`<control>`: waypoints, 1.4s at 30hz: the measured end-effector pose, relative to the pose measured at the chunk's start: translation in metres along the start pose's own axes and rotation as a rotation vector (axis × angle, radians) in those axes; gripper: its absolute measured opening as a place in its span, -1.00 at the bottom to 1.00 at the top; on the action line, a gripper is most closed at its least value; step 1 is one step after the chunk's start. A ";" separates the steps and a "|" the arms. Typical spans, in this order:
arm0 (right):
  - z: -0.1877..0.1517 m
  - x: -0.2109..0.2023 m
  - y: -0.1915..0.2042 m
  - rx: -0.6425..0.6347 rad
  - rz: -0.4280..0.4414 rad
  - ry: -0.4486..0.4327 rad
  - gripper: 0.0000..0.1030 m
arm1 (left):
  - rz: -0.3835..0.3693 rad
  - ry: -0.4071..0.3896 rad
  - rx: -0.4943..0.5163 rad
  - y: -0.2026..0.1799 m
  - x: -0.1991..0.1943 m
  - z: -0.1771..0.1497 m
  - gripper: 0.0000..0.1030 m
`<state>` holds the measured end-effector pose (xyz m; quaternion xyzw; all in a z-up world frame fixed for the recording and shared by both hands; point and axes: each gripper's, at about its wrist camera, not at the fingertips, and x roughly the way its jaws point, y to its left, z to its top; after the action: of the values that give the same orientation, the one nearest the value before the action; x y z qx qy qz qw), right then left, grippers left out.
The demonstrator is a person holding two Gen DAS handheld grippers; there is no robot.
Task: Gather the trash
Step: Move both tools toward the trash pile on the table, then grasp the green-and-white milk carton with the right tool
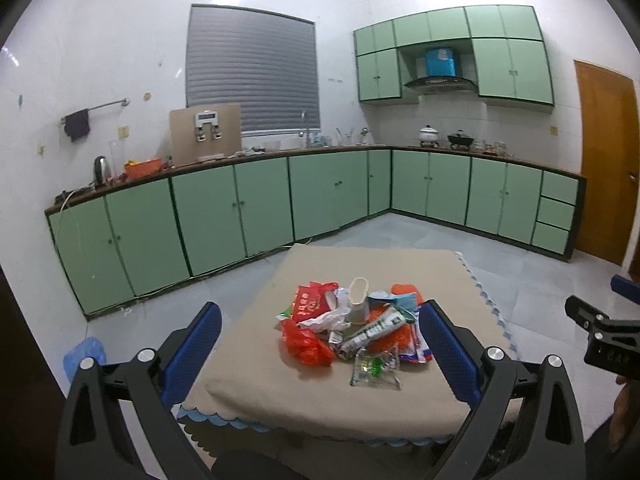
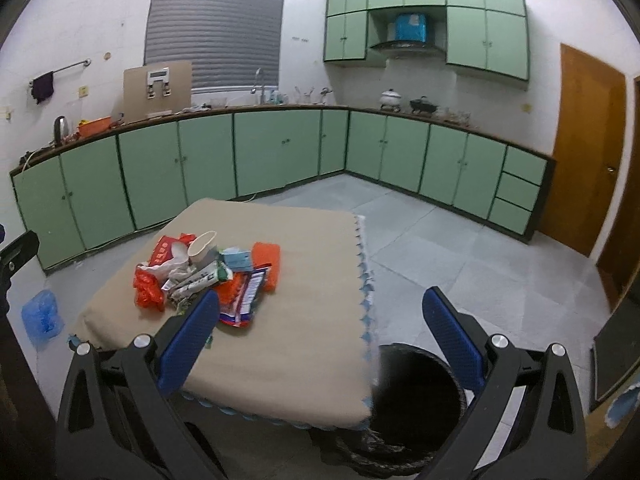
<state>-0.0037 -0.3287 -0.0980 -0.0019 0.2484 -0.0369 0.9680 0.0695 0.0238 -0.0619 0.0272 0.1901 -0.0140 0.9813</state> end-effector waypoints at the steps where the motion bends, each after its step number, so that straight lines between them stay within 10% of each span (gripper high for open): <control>1: 0.000 0.004 0.001 0.006 0.020 0.000 0.90 | 0.007 0.007 -0.005 0.003 0.004 -0.001 0.88; 13: -0.001 0.064 0.028 0.030 0.147 0.057 0.88 | 0.023 0.058 -0.017 0.032 0.056 -0.022 0.76; 19: -0.006 0.108 0.049 0.042 0.220 0.143 0.31 | 0.001 0.076 -0.025 0.036 0.077 -0.033 0.76; 42: -0.021 0.207 0.092 0.065 0.276 0.133 -0.02 | -0.042 0.055 0.003 0.042 0.145 -0.062 0.62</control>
<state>0.1736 -0.2516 -0.2184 0.0662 0.3084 0.0885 0.9448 0.1825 0.0672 -0.1720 0.0251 0.2176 -0.0341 0.9751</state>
